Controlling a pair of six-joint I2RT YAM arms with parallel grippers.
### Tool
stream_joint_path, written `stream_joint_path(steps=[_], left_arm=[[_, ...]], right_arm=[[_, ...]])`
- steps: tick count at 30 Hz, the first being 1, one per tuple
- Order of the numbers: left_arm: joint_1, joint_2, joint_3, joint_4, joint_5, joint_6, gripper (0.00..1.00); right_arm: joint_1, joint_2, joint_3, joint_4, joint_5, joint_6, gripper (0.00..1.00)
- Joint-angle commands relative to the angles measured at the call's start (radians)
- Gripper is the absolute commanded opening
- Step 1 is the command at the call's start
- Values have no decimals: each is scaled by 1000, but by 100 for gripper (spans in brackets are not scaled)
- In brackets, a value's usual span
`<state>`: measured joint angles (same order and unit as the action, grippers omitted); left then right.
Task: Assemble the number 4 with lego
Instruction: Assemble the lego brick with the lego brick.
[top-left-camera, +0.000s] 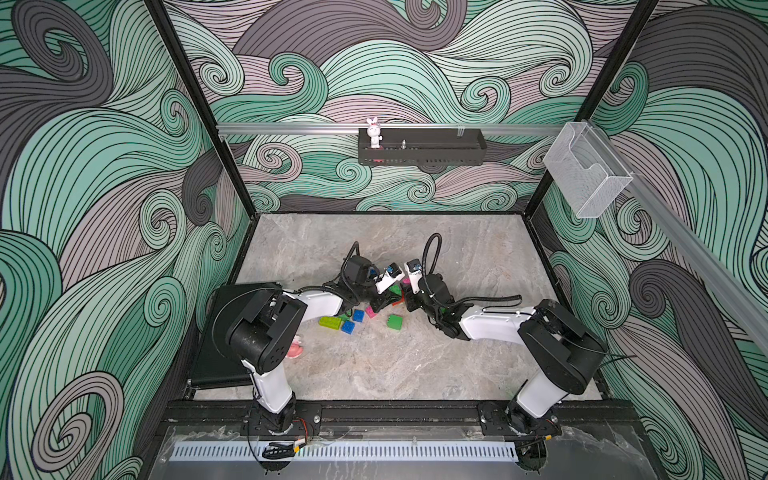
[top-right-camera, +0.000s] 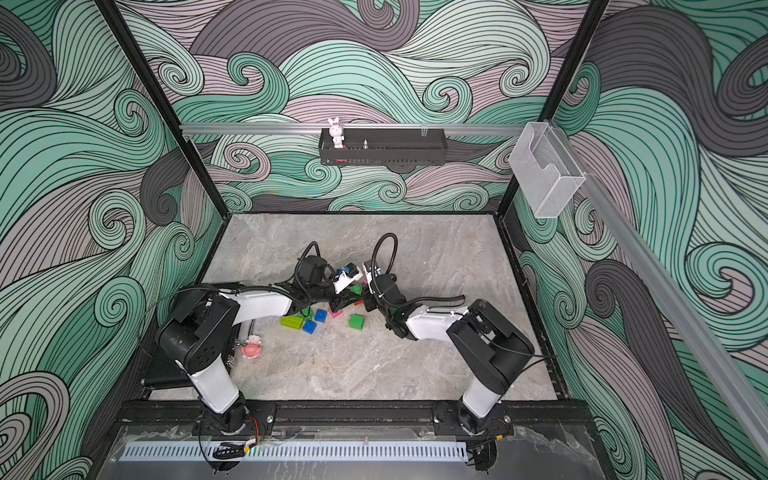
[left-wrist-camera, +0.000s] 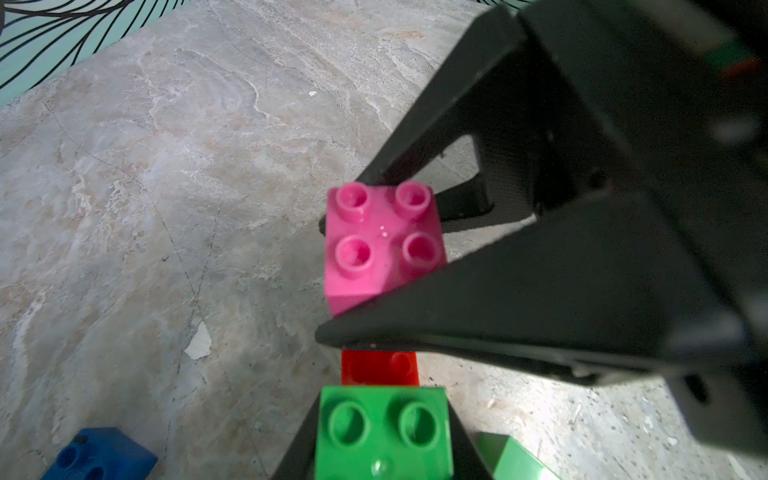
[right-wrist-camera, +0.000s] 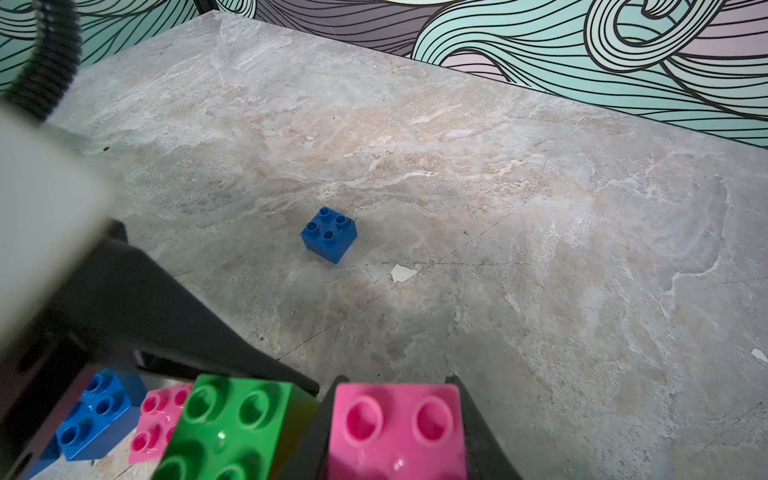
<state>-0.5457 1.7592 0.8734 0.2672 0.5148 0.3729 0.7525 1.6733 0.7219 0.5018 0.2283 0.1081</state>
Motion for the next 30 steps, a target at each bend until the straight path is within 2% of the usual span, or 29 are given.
stream_joint_path(steps=[1,7,12,24,30], left_arm=[[-5,44,-15,-79,-45,1,0],[-19,46,-48,-41,-109,-2,0],[-23,49,-77,-9,-107,-6,0],[-27,40,-67,-77,-134,64,0],[-28,30,-81,-69,-171,59,0]], right_arm=[[-4,80,-54,-255,-33,7,0],[-4,83,-49,-258,-35,7,0],[-3,83,-50,-258,-34,7,0],[-4,81,-50,-258,-37,7,0],[-3,83,-49,-258,-35,8,0]])
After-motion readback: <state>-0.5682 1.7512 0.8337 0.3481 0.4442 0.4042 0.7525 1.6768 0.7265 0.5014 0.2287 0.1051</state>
